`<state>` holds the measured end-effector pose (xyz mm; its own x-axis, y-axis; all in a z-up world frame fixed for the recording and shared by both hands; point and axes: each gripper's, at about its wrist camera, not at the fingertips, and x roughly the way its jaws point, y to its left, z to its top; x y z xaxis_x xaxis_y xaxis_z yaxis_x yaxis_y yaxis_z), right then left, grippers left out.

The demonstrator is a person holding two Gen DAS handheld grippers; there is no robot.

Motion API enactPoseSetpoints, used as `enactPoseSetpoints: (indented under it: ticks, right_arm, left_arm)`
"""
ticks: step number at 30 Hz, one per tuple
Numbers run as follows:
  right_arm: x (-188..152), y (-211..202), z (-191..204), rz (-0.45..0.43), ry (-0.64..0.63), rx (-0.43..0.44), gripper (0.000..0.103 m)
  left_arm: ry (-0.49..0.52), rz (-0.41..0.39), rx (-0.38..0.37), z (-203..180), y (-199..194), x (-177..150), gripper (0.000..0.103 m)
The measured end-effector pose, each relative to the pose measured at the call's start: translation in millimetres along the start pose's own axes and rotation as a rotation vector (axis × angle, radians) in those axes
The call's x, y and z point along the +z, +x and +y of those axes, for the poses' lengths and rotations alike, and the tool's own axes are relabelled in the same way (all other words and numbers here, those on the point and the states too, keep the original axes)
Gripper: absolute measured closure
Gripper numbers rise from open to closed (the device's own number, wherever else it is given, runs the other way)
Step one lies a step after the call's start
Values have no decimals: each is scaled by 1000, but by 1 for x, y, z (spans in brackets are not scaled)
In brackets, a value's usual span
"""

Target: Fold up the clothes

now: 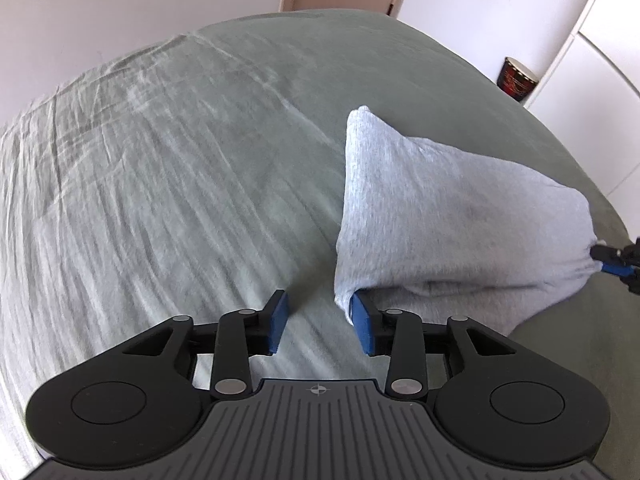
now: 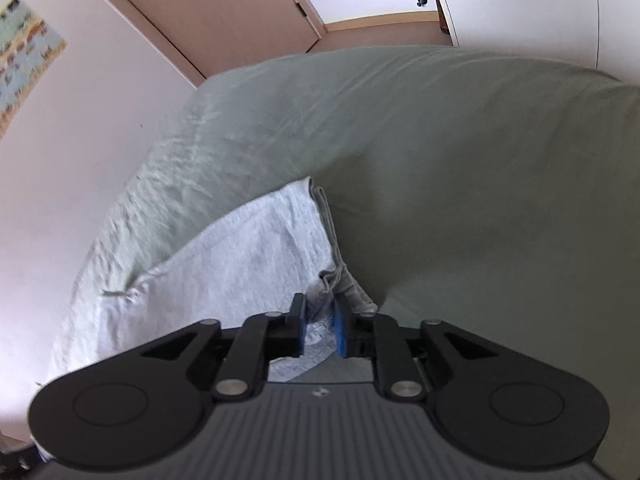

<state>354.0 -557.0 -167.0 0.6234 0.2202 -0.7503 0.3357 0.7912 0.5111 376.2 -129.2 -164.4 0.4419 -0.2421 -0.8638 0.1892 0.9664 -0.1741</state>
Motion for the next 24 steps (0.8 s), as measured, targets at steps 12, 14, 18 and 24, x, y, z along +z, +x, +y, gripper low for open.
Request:
enactPoseSetpoints:
  ticks: [12,14,18,24]
  right_arm:
    - [8,-4,35,-45,-43,107,71]
    - [2,6,49,-28,-78,114,71]
    - [-12,28,56,17,-120,77,71]
    - [-13,25,37,23,-124,83,75]
  left_arm:
    - [110,-159,-89,-40,-15,46,68]
    - [139,-135,-96,-53,-3,37,68]
    - [171,-111,-109,-56,11,13,68]
    - [204,-114,-126,-42,9,-7,70]
